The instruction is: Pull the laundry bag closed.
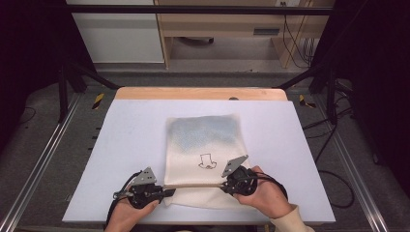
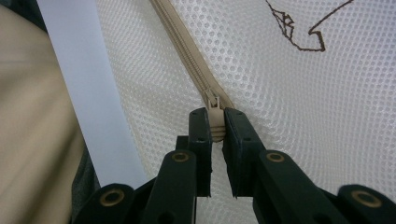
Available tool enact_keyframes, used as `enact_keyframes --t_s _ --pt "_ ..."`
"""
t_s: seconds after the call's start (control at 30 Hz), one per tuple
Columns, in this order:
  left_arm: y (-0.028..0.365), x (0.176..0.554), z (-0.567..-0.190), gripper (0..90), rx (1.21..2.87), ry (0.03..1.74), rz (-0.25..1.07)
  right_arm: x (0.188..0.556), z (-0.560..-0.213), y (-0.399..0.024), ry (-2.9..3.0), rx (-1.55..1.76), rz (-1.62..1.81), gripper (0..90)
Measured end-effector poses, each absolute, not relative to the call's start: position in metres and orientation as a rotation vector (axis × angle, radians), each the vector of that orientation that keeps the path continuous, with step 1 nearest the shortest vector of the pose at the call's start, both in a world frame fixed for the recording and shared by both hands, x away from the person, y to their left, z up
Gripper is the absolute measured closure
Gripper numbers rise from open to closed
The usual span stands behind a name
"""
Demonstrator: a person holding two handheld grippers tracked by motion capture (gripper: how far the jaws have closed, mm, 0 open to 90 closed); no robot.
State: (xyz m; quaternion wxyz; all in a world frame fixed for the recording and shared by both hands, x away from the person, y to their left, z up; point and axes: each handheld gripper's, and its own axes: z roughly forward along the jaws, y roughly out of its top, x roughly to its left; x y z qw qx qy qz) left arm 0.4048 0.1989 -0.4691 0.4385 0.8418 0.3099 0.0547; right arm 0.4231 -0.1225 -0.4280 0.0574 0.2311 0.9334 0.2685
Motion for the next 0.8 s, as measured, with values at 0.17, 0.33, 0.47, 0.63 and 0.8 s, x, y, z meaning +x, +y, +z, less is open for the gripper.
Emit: enact_keyframes --t_s 0.17,0.33,0.47,0.63,0.8 --pt "0.199 0.405 -0.469 82.1 2.092 0.771 0.138 0.423 -0.428 -0.127 2.826 0.709 0.817 82.2" --pt "0.199 0.405 -0.469 82.1 2.092 0.771 0.137 0.422 -0.428 -0.130 2.819 0.718 0.829 82.2" --pt "0.199 0.405 -0.469 82.1 2.090 0.774 0.135 0.421 -0.429 -0.130 2.818 0.722 0.831 82.2" --pt "0.199 0.405 -0.469 82.1 2.091 0.772 0.138 0.421 -0.429 -0.131 2.819 0.726 0.838 82.2" --pt "0.199 0.405 -0.469 82.1 2.089 0.774 0.137 0.421 -0.429 -0.135 2.815 0.736 0.838 82.2"
